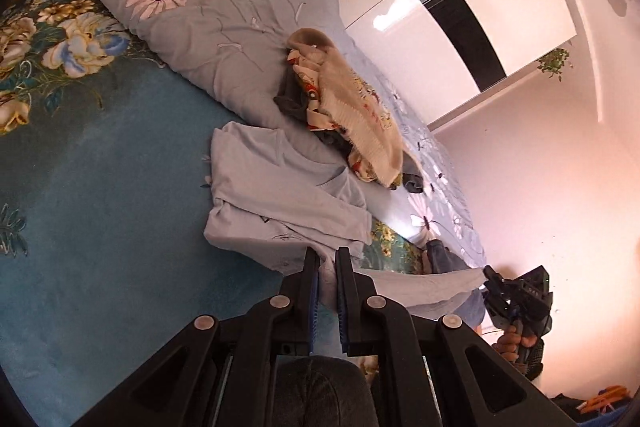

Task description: Fold clothes

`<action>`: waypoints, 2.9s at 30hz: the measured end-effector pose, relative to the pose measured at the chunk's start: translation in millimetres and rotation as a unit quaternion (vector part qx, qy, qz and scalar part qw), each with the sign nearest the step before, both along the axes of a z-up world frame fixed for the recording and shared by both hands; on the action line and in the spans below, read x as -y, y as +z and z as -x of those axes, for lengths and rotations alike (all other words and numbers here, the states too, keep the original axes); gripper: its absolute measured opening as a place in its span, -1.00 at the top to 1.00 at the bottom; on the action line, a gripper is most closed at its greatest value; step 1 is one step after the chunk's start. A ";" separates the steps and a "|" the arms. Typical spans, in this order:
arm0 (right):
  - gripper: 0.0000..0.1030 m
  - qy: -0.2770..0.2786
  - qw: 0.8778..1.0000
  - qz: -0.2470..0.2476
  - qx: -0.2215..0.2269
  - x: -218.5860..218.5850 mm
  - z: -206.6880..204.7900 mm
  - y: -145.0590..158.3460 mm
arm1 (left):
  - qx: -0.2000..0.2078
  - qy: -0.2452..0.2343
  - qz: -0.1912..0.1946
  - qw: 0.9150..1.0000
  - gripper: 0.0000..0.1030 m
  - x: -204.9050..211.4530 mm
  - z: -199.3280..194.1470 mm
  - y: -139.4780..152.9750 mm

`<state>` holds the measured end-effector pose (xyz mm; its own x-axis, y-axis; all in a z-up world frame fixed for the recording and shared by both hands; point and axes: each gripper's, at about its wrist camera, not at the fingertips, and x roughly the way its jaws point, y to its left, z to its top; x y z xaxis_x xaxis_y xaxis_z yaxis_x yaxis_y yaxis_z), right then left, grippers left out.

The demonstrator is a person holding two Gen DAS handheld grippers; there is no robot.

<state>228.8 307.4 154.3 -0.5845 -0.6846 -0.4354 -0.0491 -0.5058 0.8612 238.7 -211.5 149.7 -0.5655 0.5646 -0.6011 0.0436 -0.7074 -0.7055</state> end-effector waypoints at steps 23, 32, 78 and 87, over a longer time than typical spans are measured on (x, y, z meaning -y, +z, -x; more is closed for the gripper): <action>0.91 -0.049 0.985 -0.005 0.164 -12.7 158.5 -138.4 | 0.176 0.061 -0.043 0.981 0.69 -11.3 156.6 -153.2; 0.91 -0.039 0.985 -0.001 0.171 -18.9 160.4 -154.6 | 0.194 0.060 -0.044 0.978 0.13 -19.7 163.7 -181.6; 0.90 -0.047 0.985 -0.008 0.164 -13.2 247.3 -173.9 | 0.199 0.123 -0.038 0.972 0.92 -2.1 275.4 -196.2; 0.31 -0.023 0.987 -0.066 0.141 -14.2 234.5 -166.5 | 0.127 0.110 -0.058 0.984 0.08 10.8 223.2 -165.0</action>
<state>-5.7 321.6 -12.2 -0.4565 -0.5856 -0.6698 -0.3042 -0.6047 0.7361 15.5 -222.4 -15.3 -0.5207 0.5188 -0.6780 0.3722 -0.5768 -0.7272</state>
